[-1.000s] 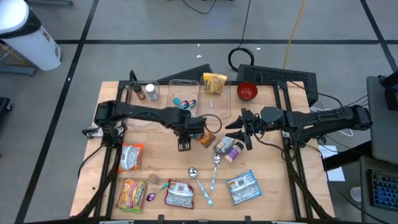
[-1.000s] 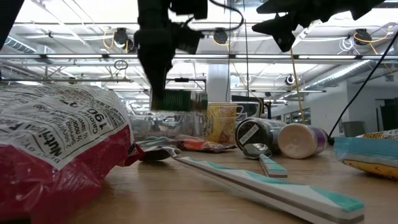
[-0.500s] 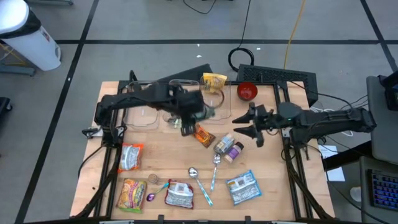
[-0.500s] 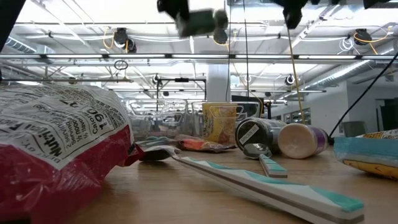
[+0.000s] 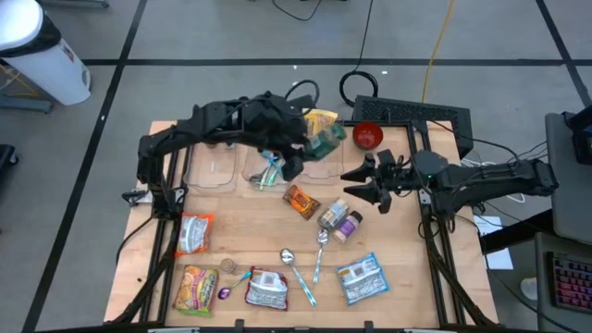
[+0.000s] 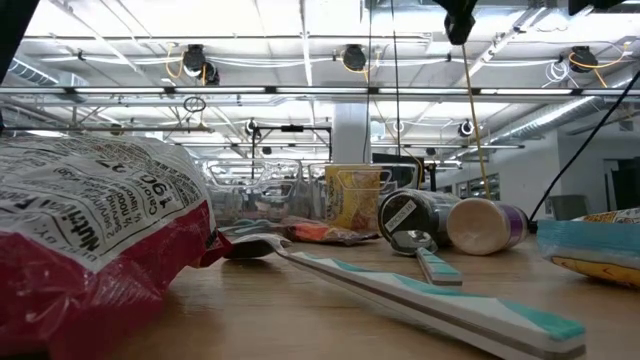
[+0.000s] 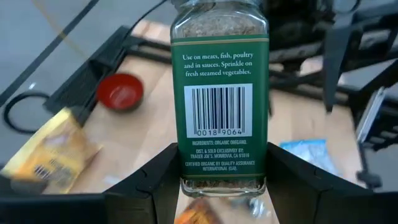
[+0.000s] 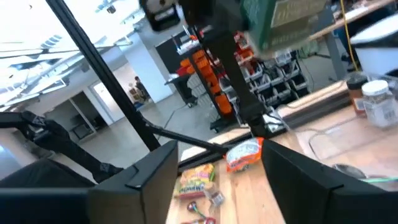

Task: Pick & Place Food Item
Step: Put the green spice bottle into the left transparent bin

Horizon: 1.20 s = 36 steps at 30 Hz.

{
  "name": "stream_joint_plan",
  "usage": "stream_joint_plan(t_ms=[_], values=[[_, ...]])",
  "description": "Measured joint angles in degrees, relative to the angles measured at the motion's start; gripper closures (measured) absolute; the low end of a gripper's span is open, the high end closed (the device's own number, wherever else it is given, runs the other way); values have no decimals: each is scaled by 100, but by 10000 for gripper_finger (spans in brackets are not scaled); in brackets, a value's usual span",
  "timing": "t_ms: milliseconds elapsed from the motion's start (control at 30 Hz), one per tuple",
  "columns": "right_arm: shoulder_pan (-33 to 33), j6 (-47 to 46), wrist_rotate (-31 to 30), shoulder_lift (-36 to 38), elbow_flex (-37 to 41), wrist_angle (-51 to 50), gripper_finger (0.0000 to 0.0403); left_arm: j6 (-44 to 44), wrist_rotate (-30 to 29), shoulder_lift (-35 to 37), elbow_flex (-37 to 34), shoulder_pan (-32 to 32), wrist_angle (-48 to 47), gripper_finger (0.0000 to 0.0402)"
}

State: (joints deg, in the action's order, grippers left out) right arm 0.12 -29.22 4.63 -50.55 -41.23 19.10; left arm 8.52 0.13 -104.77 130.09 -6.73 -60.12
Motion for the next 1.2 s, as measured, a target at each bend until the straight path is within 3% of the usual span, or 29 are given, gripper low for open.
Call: stream_joint_plan(t_ms=[233, 433, 867, 1200], values=[[0, 467, -73, -45, 0, 865, 108, 225, 281, -7, -474, 95, 1214, 203], [0, 879, -608, -47, 2, 1045, 90, 432, 606, -17, -799, 189, 1671, 203], [-11, 1059, -759, -47, 2, 1907, 96, 405, 654, -6, -1206, 289, 3073, 203], [-9, 1044, -761, -49, 2, 2209, 166, 361, 898, -63, -1211, 225, 3406, 203]])
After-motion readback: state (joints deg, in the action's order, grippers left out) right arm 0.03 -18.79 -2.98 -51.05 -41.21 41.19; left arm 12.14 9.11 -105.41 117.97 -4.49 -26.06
